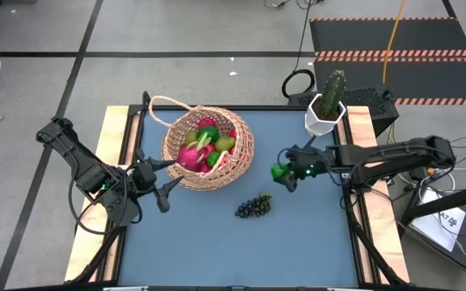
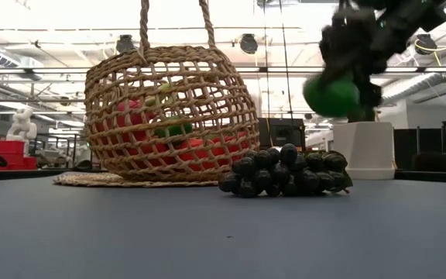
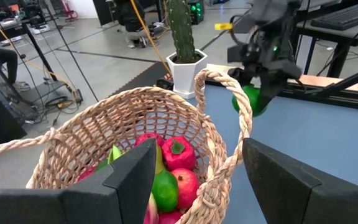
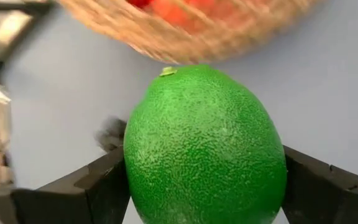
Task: Build produce basket
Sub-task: Put the green lime into the basket
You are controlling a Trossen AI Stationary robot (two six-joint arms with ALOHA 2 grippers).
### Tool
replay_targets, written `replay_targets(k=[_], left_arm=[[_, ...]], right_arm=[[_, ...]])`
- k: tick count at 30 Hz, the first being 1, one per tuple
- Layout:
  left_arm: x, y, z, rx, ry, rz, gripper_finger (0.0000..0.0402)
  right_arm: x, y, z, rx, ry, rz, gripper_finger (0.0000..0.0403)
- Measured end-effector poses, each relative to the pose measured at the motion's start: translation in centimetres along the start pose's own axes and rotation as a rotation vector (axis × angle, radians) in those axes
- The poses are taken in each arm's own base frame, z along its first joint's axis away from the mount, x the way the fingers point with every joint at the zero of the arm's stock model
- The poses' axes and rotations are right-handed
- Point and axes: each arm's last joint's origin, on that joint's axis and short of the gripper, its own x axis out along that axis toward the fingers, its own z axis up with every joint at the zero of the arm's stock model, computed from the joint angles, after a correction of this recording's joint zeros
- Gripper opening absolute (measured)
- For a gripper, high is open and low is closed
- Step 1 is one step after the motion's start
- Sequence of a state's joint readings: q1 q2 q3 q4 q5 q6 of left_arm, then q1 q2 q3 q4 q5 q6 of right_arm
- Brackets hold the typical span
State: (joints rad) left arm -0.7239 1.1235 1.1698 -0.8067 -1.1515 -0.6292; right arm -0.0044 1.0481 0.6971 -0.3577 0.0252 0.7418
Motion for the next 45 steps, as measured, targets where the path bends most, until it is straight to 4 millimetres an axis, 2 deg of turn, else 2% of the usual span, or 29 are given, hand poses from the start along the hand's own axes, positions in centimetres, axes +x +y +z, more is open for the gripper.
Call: replay_targets(k=[10,17,23,26,32,45], left_arm=[[0.0,0.0,0.0,0.0,0.0,0.0,0.0239],[0.2,0.1,0.1,-0.005,0.001,0.013,0.0239],[1.0,-0.1,-0.1,0.004,0.011,0.043,0.0239],[1.4,-0.1,-0.1,0.011,0.015,0.061,0.0239],[2.2,0.1,-0.1,0.014,0.021,0.097,0.0239],[3.2,0.0,-0.2,0.017,0.037,0.133,0.0239]], right_arm=[[-1.0,4.3,0.8,-0.207,-0.339,0.204,0.0321],[-1.7,6.0,0.5,-0.335,-0.518,0.284,0.0321],[-0.9,4.9,-2.1,-0.417,-0.674,0.415,0.0321],[-0.6,3.9,-3.4,-0.458,-0.728,0.444,0.0321],[-0.3,2.5,-4.7,-0.516,-0.781,0.453,0.0321],[-0.4,2.0,-5.0,-0.523,-0.822,0.464,0.0321]])
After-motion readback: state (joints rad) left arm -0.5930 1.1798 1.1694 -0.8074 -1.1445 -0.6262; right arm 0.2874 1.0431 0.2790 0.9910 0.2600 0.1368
